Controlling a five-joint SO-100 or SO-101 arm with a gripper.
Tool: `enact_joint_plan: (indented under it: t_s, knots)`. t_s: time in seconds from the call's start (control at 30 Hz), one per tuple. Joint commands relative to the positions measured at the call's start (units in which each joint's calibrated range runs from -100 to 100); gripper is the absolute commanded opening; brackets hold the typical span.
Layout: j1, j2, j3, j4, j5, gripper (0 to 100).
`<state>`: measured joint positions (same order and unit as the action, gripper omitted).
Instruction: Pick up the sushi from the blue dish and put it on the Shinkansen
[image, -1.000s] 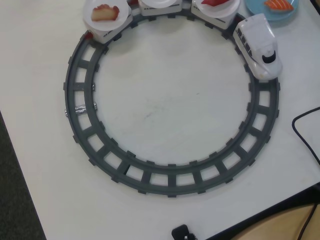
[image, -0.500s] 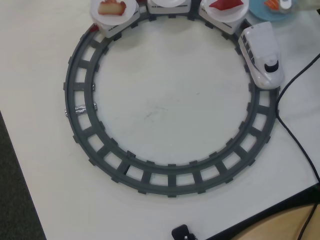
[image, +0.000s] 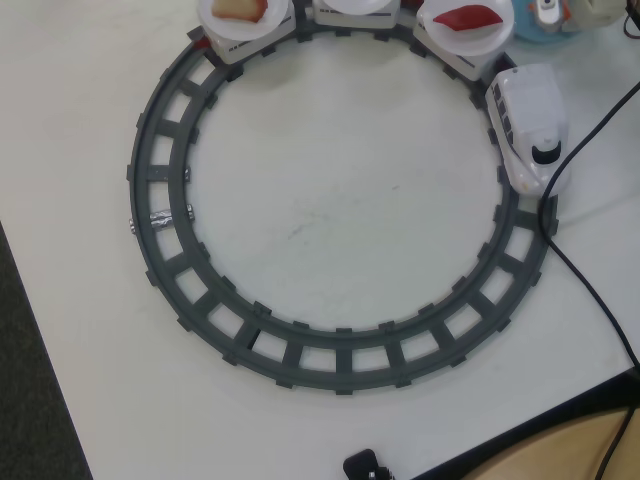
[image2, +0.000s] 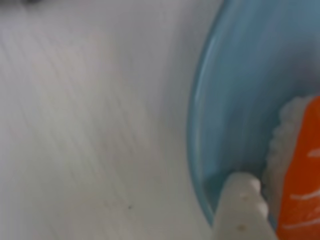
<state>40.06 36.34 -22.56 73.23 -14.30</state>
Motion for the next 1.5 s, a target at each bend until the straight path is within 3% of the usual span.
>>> enact_joint_plan:
  t_s: [0.0,0.23,0.57,0.9,1.47]
  knots:
    - [-0.09,-0.39,-3.47,-0.01,0.30,34]
    - [-2.20,0.11,-2.85,-0.01,0.35,32]
    - [-2.82,2.29,-2.85,-0.10,0.40,1]
    - [-1.50,-5.98,-1.23,3.75,0.40,2]
    - [-1.67,-54.33,24.44,5.38,0.40,2]
